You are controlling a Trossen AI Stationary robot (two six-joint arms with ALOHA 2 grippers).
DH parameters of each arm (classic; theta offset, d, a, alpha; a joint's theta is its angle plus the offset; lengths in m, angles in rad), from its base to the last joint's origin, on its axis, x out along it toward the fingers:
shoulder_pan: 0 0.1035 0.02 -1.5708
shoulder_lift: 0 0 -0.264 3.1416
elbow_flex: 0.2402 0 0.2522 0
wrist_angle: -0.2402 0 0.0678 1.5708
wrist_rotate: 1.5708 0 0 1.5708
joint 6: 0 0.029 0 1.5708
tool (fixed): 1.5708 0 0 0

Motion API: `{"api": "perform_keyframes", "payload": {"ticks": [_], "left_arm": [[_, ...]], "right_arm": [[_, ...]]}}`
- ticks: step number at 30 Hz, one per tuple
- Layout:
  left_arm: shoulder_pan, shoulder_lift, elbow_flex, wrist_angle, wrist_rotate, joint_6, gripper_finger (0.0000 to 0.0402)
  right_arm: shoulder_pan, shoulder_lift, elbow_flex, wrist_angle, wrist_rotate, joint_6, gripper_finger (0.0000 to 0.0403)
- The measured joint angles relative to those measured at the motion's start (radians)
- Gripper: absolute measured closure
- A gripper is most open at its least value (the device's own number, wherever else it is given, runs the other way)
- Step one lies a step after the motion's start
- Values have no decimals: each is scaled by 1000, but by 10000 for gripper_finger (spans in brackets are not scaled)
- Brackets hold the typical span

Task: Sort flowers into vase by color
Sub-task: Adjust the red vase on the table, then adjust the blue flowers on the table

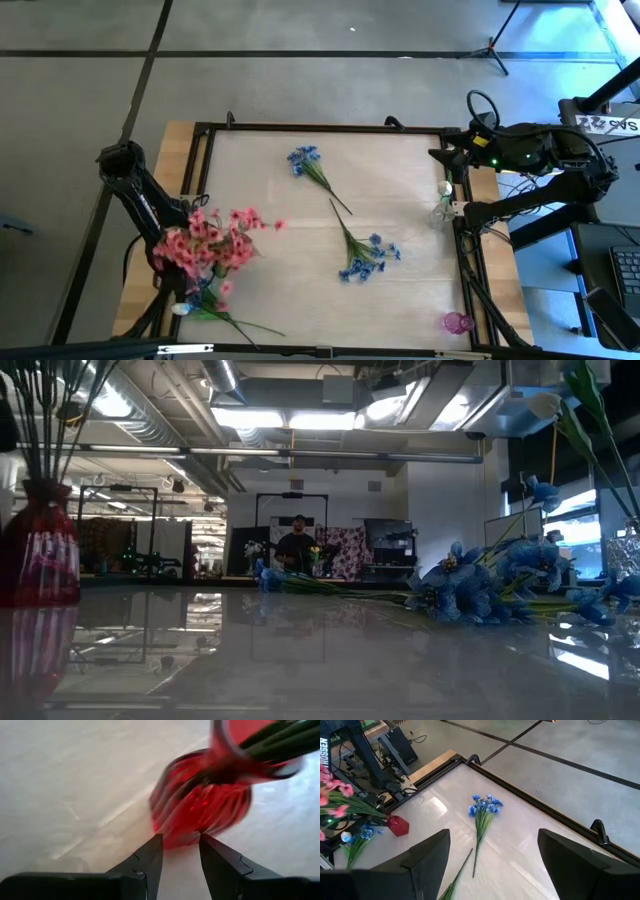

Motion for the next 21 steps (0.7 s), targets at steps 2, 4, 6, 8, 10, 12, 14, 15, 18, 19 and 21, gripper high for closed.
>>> {"api": "perform_keyframes", "payload": {"ticks": [2,4,6,8,10,12,14,15,18,19,21], "left_arm": [[15,0,-16,13,-3,0,278],[26,0,-30,33,-2,0,278],[32,0,-39,46,-2,0,278],[32,0,-39,44,3,3,278],[30,0,-39,41,28,22,278],[21,0,-39,31,73,32,278],[2,-8,-39,15,122,31,278],[-11,-18,-39,10,141,31,278],[-56,-80,-39,-1,199,33,278],[-72,-104,-39,-6,226,33,278],[-105,-164,-39,-23,294,35,278]], "right_arm": [[0,0,0,0,-1,0,102],[0,6,0,1,-10,0,102],[0,10,0,4,-22,0,102],[0,11,0,5,-26,0,102],[0,13,0,7,-26,0,102],[0,18,0,8,-26,0,102],[0,18,0,8,-26,0,102],[0,19,0,8,-26,0,102],[0,19,0,8,-26,0,102],[0,19,0,8,-26,0,102],[0,18,0,8,-26,-5,102]]}}
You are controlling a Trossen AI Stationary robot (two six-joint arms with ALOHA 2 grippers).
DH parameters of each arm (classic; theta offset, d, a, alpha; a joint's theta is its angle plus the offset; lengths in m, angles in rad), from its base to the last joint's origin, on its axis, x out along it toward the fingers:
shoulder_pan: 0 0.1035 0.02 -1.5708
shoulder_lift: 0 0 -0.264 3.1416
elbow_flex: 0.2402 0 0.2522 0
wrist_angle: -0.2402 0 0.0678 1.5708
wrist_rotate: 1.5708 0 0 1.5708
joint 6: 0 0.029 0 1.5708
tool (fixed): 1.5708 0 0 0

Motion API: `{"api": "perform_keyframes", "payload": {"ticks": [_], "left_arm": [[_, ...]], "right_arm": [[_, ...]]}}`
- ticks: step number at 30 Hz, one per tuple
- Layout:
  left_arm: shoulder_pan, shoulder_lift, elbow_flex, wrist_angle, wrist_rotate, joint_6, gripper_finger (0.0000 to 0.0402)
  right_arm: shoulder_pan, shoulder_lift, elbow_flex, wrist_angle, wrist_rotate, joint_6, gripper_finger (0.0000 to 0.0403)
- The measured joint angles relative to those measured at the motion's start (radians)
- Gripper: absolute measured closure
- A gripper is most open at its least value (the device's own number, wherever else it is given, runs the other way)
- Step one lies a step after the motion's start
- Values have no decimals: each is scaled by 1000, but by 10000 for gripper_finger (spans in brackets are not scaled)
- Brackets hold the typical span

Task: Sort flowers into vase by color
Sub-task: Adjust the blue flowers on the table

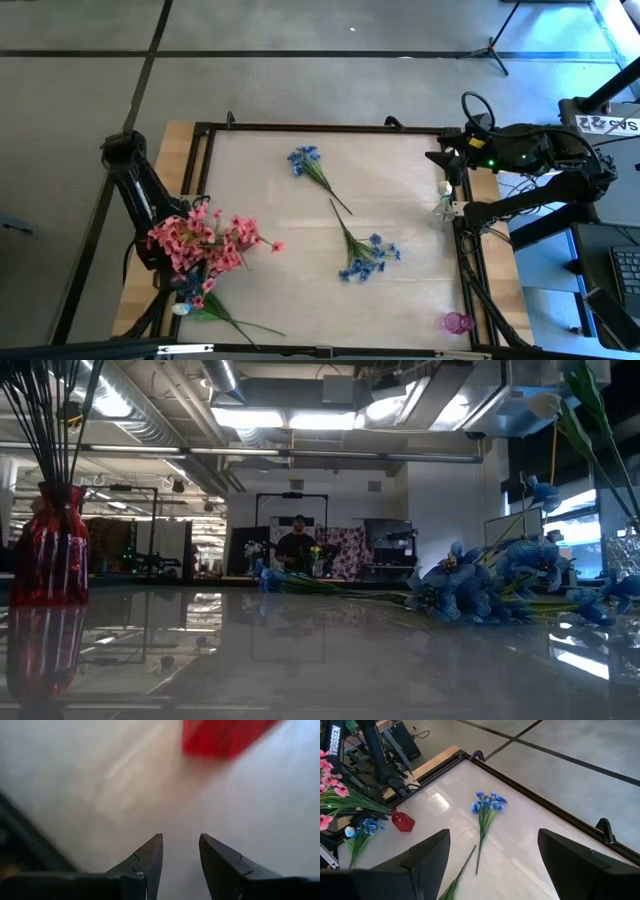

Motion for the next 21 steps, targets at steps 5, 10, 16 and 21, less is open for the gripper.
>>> {"api": "perform_keyframes", "payload": {"ticks": [5,10,16,21], "left_arm": [[-74,-134,0,44,162,45,278],[-121,-182,1,199,271,186,278],[-129,-163,0,263,238,214,278],[-129,-161,1,283,233,214,278]], "right_arm": [[0,1,0,0,0,-3,102],[0,2,0,-4,0,-3,102],[0,6,0,-16,-5,-3,102],[0,12,0,-15,-18,-3,102]]}}
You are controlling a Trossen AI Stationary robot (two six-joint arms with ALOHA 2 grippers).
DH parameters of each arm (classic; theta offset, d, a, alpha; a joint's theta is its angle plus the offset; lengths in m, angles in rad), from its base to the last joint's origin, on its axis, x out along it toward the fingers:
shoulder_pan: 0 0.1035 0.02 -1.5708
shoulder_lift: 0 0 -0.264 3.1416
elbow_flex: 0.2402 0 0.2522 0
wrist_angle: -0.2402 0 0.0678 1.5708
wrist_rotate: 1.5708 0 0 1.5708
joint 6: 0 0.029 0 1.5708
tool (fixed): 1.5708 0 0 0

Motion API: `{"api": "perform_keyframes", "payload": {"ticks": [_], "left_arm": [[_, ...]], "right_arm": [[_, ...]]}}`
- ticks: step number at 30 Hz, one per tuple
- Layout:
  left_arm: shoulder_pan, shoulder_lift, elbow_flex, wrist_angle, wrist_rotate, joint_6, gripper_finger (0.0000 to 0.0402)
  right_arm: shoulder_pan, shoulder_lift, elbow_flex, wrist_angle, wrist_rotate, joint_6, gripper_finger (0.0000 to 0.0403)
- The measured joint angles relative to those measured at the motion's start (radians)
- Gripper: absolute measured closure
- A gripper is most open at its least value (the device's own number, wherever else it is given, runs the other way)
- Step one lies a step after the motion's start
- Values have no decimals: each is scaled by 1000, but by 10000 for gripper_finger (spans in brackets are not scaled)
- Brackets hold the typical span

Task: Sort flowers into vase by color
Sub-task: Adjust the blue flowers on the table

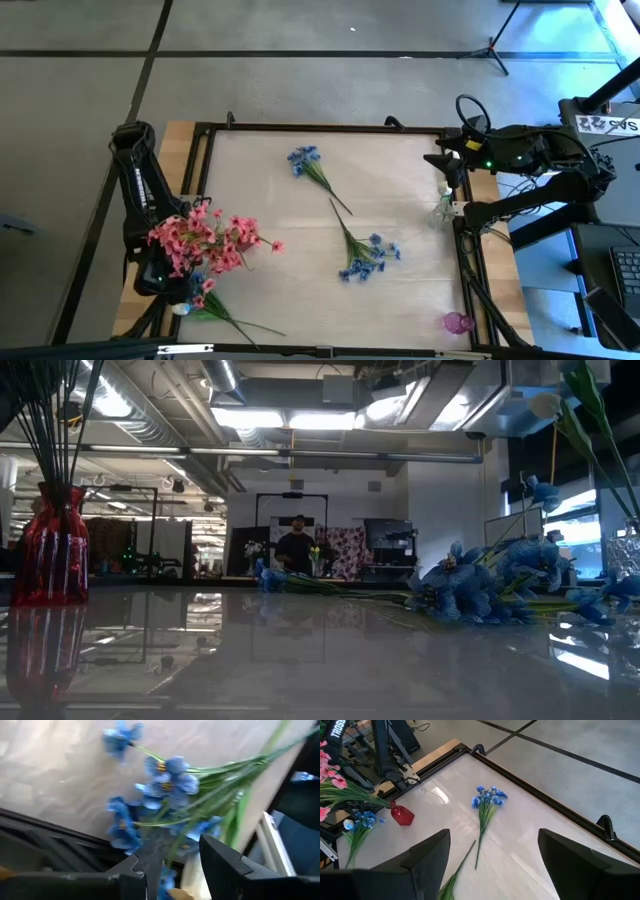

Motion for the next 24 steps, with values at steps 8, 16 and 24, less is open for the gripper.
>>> {"api": "perform_keyframes", "payload": {"ticks": [8,16,24], "left_arm": [[8,61,0,109,-22,187,278],[55,148,0,138,-30,378,255],[83,219,0,224,-44,519,190]], "right_arm": [[0,7,0,4,0,0,102],[0,14,0,7,0,0,102],[0,13,0,7,0,0,102]]}}
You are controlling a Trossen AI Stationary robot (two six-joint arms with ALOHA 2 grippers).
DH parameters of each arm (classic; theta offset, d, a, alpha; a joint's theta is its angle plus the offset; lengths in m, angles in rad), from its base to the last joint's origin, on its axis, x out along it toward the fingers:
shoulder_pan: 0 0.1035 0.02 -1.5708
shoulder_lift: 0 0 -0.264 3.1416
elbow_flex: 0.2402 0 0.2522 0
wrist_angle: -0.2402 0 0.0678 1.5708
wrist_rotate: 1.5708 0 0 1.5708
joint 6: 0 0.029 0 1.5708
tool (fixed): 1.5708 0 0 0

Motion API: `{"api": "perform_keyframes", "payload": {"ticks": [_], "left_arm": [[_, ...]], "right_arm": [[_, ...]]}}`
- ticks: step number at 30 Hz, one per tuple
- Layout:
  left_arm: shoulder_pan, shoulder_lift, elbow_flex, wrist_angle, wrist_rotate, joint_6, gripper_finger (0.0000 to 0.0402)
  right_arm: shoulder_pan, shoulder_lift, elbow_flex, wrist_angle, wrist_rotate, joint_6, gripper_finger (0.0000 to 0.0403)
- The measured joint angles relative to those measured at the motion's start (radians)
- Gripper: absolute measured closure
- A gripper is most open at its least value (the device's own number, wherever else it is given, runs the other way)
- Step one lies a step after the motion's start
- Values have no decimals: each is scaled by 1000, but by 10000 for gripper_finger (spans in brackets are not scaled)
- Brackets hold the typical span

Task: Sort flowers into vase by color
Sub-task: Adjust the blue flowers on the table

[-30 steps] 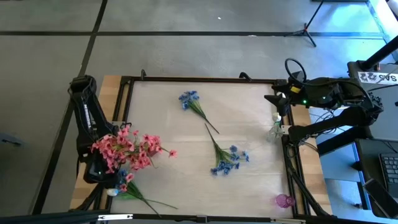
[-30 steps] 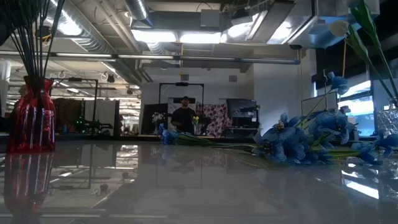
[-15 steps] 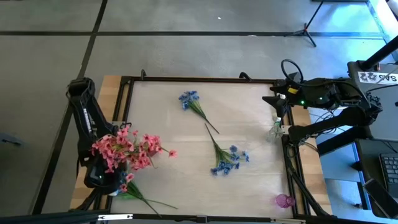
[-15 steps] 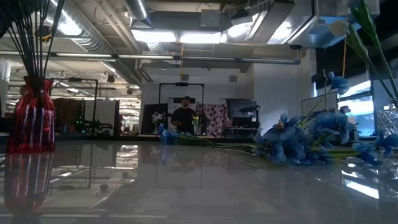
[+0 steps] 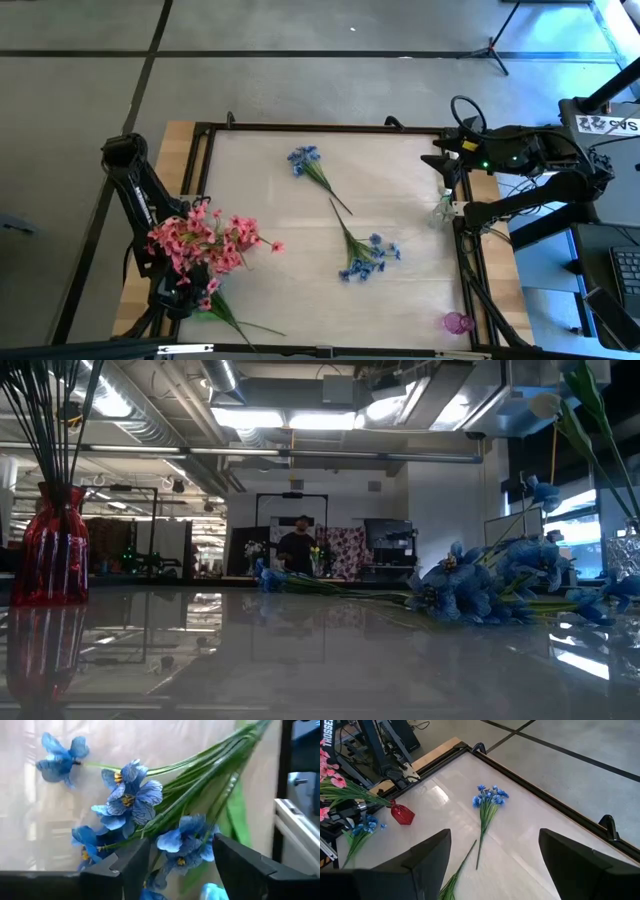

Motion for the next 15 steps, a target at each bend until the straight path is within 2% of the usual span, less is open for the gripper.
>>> {"api": "perform_keyframes", "payload": {"ticks": [7,11,15], "left_arm": [[0,37,0,4,36,-6,186],[7,65,0,-55,95,-56,211],[43,61,3,-130,148,-83,254]], "right_arm": [[0,0,0,0,0,0,102],[0,0,0,0,0,0,102],[0,0,0,0,0,0,102]]}}
